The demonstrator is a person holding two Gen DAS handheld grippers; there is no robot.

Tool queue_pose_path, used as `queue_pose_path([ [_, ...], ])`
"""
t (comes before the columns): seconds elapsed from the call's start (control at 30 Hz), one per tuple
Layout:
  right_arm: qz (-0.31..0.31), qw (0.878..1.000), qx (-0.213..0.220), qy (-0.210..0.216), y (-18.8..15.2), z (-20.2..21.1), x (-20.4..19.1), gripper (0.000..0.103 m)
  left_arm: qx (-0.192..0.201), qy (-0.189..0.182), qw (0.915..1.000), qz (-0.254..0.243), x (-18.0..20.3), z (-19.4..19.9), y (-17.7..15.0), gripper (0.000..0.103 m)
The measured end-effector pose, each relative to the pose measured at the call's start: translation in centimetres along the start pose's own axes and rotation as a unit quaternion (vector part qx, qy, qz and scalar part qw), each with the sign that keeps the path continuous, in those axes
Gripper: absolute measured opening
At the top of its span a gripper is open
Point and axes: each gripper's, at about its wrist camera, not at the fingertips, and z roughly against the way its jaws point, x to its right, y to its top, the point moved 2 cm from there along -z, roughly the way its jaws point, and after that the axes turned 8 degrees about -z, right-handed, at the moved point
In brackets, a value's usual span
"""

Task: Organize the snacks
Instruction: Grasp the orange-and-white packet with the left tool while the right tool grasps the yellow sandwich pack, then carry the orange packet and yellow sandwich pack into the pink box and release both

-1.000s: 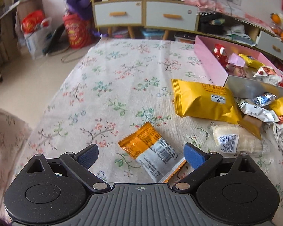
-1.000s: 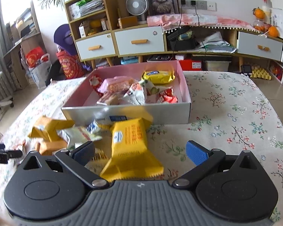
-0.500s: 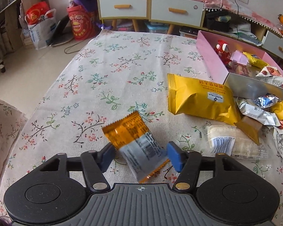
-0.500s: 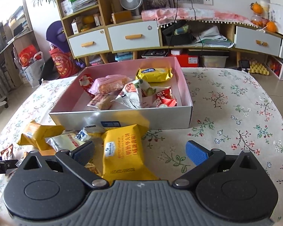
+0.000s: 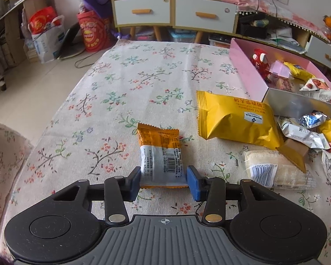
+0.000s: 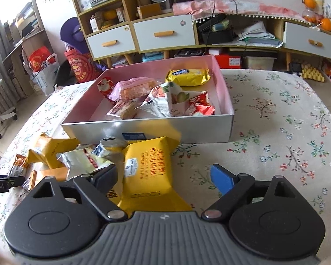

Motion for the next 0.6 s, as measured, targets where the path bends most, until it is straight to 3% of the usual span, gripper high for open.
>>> queue_pose_path([
  [0.2,0.012,1.0,-0.009,-0.005,-0.2,-0.3,-0.4,0.077,0.016,0.006,0.9995,-0.027,0.5,-0.3,0.1,0.06],
  [0.37,0.019,1.0,-0.018,-0.011,-0.4,-0.7,-0.6,0.066,0.015,0.004,0.9991,-0.039,0.7,-0.4,0.3,0.06],
  [0.6,0.041,0.999,-0.019,-0.012,-0.3,-0.7,-1.3,0.045,0.009,-0.013,0.9993,-0.033,0.8,-0.3,0.4,0.041],
])
